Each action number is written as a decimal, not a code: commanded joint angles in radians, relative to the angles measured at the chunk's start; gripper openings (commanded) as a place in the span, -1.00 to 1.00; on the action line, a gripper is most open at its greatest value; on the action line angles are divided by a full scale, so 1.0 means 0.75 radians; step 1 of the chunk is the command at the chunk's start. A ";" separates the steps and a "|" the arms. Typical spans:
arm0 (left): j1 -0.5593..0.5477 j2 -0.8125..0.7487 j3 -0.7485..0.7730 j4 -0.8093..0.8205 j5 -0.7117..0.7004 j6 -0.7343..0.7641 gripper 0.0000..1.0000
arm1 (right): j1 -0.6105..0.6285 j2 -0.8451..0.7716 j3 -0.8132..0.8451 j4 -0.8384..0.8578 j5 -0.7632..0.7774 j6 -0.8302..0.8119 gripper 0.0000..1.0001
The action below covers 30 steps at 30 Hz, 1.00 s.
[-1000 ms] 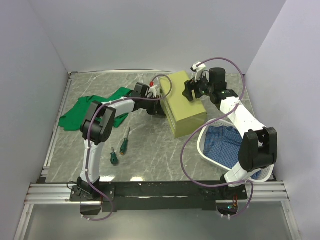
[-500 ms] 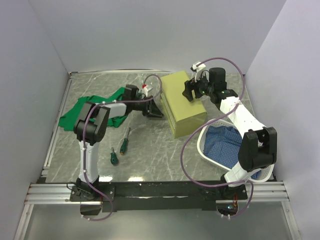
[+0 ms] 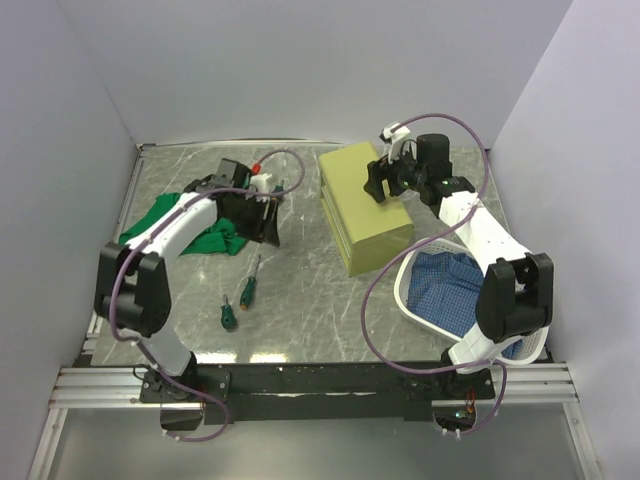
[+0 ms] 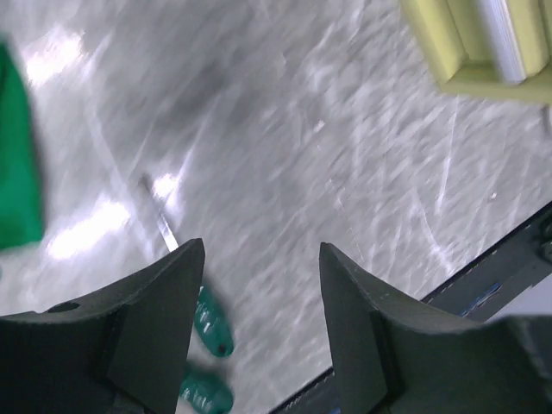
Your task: Sort the tools into containers
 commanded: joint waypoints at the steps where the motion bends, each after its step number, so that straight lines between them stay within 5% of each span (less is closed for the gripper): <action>1: 0.082 -0.161 -0.064 0.003 0.027 0.105 0.25 | 0.037 0.139 -0.064 -0.456 -0.001 0.047 0.71; 3: 0.178 -0.231 -0.171 0.294 0.461 -0.015 0.28 | 0.041 0.147 -0.052 -0.452 -0.015 0.064 0.71; 4: 0.205 -0.247 -0.231 0.452 0.616 -0.245 0.26 | 0.039 0.149 -0.046 -0.464 -0.019 0.066 0.71; 5: 0.223 -0.262 -0.307 0.921 0.692 -0.413 0.26 | 0.041 0.153 -0.040 -0.468 -0.027 0.068 0.71; 8: 0.169 -0.238 -0.607 1.822 0.706 -1.025 0.28 | 0.045 0.166 -0.021 -0.487 -0.025 0.070 0.71; 9: 0.144 -0.144 -0.644 1.919 0.683 -1.109 0.27 | 0.047 0.176 -0.013 -0.495 -0.023 0.060 0.71; 19: -0.008 0.417 -0.393 2.402 0.552 -1.635 0.12 | 0.055 0.198 0.046 -0.499 0.022 0.029 0.72; 30: -0.122 0.646 -0.197 2.407 0.591 -1.687 0.04 | 0.057 0.182 0.016 -0.513 0.085 -0.016 0.73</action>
